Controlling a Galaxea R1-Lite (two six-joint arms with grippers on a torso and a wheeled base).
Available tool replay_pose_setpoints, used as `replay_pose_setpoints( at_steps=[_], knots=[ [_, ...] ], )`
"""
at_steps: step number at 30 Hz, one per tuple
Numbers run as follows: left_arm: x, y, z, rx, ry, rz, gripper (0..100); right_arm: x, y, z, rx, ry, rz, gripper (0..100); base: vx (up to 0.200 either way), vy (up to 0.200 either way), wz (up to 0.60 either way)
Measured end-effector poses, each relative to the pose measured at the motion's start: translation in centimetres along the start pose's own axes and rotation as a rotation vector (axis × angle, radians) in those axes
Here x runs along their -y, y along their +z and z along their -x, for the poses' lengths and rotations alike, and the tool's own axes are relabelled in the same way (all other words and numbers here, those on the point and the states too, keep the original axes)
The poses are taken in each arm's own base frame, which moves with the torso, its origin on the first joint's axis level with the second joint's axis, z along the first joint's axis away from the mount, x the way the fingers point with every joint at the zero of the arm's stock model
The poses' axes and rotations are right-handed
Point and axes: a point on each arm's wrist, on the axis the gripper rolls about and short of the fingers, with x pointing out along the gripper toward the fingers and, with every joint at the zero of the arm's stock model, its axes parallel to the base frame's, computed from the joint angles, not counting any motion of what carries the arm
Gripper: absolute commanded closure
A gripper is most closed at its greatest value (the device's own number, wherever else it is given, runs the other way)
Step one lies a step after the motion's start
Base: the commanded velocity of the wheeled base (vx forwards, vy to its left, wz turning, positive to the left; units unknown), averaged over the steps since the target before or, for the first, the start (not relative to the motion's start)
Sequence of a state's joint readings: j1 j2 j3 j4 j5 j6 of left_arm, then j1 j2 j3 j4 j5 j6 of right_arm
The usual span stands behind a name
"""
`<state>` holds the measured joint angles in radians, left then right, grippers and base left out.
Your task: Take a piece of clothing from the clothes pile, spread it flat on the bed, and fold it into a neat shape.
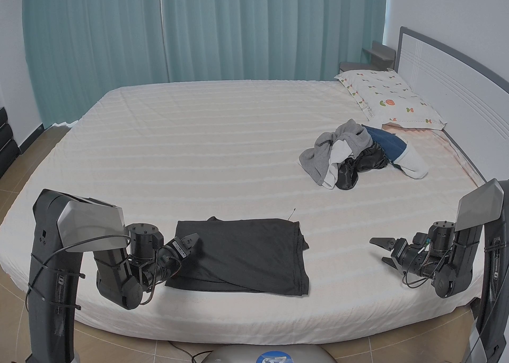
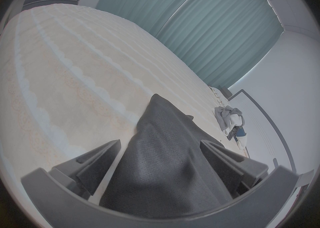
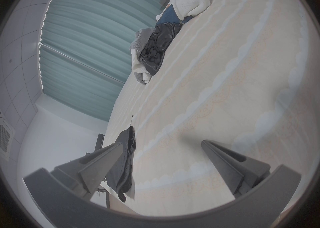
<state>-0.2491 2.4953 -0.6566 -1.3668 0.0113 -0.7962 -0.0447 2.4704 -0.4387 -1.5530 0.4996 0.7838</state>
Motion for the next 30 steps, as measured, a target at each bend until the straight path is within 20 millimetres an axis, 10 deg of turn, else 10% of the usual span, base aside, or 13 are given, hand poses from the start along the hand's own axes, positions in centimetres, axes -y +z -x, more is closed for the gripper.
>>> replay_pose_setpoints(
  at_steps=[1,2,30],
  knots=[
    [0.0,0.0,-0.04,0.001,0.0,0.001,0,0.0,0.0,0.0,0.001,-0.001,0.0,0,0.0,0.0,0.0],
    [-0.01,0.0,-0.08,0.003,0.001,0.002,100,0.0,0.0,0.0,0.001,-0.001,0.0,0,0.0,0.0,0.0],
    [-0.38,0.26,0.11,0.073,0.078,0.014,100,0.01,-0.03,0.03,0.0,-0.002,0.002,0,0.0,0.0,0.0]
  ],
)
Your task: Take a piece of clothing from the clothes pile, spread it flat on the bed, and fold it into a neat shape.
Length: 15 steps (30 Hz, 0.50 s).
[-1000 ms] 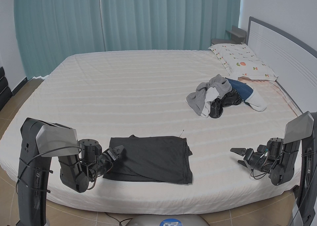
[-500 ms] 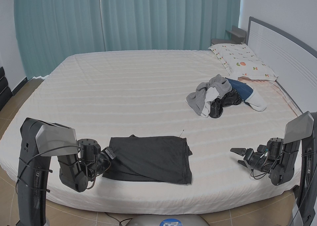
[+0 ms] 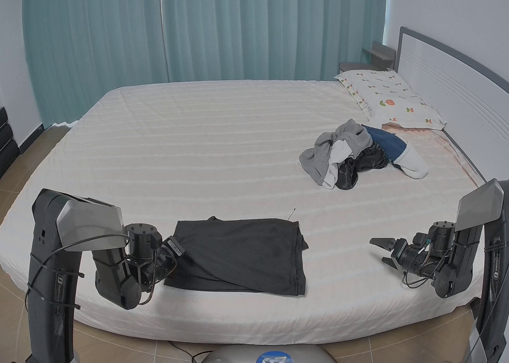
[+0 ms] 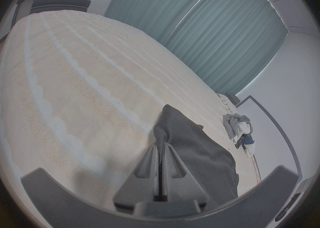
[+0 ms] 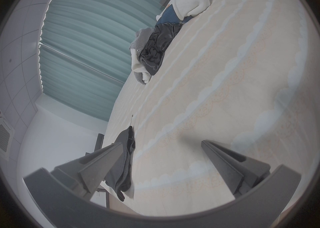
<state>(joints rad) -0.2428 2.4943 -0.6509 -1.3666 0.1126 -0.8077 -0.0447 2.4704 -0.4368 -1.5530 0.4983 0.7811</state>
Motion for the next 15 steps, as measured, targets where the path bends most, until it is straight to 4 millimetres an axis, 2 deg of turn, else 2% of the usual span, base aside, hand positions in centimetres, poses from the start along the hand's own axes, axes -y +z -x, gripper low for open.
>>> replay_pose_setpoints(
  at_steps=[6,15],
  knots=[
    [-0.01,0.03,0.0,0.001,0.001,0.002,100,0.0,0.0,0.0,0.0,0.0,0.001,0,0.0,0.0,0.0],
    [-0.12,0.1,0.01,0.003,0.005,0.005,100,0.0,0.0,-0.02,0.0,0.0,0.003,0,0.0,0.2,0.0]
  ],
)
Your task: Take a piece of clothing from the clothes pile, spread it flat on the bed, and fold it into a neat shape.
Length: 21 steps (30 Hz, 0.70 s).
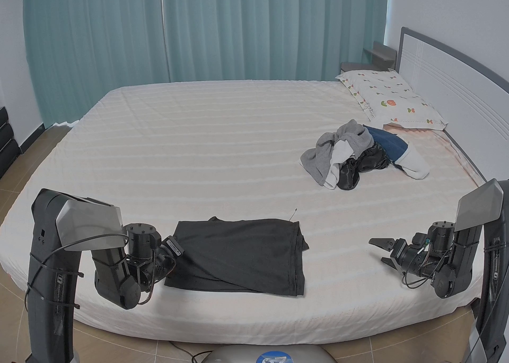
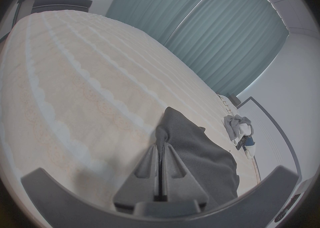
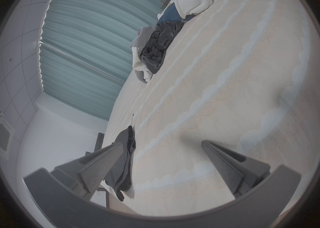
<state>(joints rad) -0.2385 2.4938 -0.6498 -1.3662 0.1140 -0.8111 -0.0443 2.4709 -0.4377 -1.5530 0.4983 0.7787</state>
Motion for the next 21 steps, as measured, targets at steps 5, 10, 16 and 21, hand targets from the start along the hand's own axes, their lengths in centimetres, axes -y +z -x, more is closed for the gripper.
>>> replay_pose_setpoints(
  at_steps=[5,10,16,21],
  knots=[
    [-0.11,0.12,-0.02,0.003,0.003,0.002,100,0.03,-0.01,0.02,0.0,-0.001,-0.001,0,0.0,0.2,0.0],
    [-0.19,0.22,-0.01,0.006,0.006,0.004,100,0.01,-0.02,0.0,-0.001,-0.001,-0.001,0,0.0,0.2,0.0],
    [-0.46,0.49,-0.04,0.013,0.013,0.017,100,0.07,-0.06,-0.02,-0.002,-0.002,0.0,0,0.0,0.2,0.0],
    [-0.58,0.73,-0.07,0.019,0.015,0.032,100,0.09,-0.07,-0.02,-0.002,-0.003,-0.001,0,0.0,0.2,0.0]
  ],
)
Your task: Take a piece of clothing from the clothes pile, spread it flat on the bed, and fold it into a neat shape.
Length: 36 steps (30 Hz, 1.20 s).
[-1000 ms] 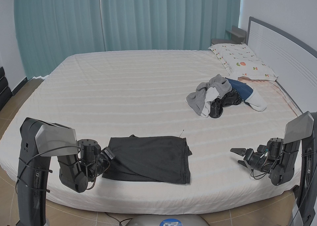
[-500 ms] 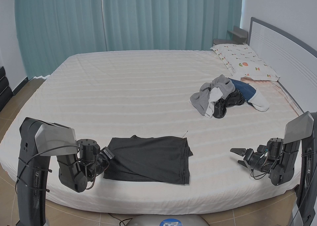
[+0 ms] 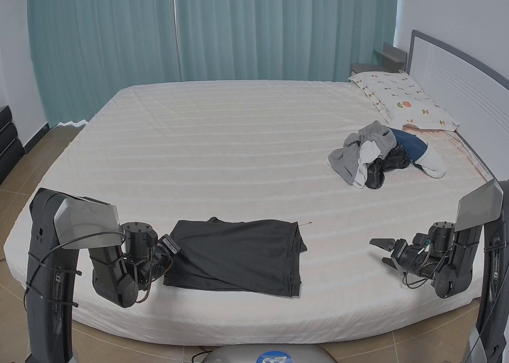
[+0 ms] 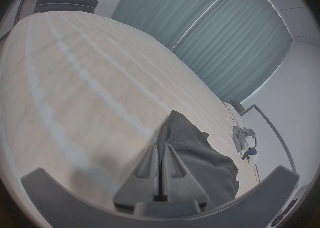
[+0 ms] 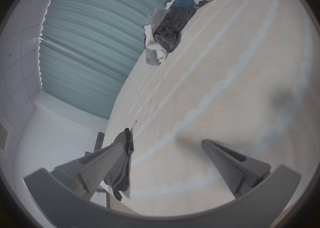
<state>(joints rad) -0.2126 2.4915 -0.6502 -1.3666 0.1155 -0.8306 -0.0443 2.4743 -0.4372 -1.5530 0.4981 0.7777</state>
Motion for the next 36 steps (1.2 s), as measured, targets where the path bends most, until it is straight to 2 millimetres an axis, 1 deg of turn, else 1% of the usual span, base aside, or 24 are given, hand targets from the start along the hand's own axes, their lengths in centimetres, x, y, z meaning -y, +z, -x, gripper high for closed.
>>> replay_pose_setpoints(
  at_steps=[13,30,36],
  knots=[
    [-0.64,0.3,0.17,0.003,0.021,0.009,100,0.0,0.0,0.0,0.0,0.0,0.001,0,0.0,0.2,0.0],
    [-0.95,0.01,0.55,-0.012,0.036,0.005,100,0.01,0.01,0.01,0.0,0.0,0.001,0,0.0,0.2,0.0],
    [-0.98,-0.21,0.96,-0.026,0.04,0.002,100,0.0,0.0,0.0,0.0,0.0,0.001,0,0.0,0.0,0.0]
  ],
)
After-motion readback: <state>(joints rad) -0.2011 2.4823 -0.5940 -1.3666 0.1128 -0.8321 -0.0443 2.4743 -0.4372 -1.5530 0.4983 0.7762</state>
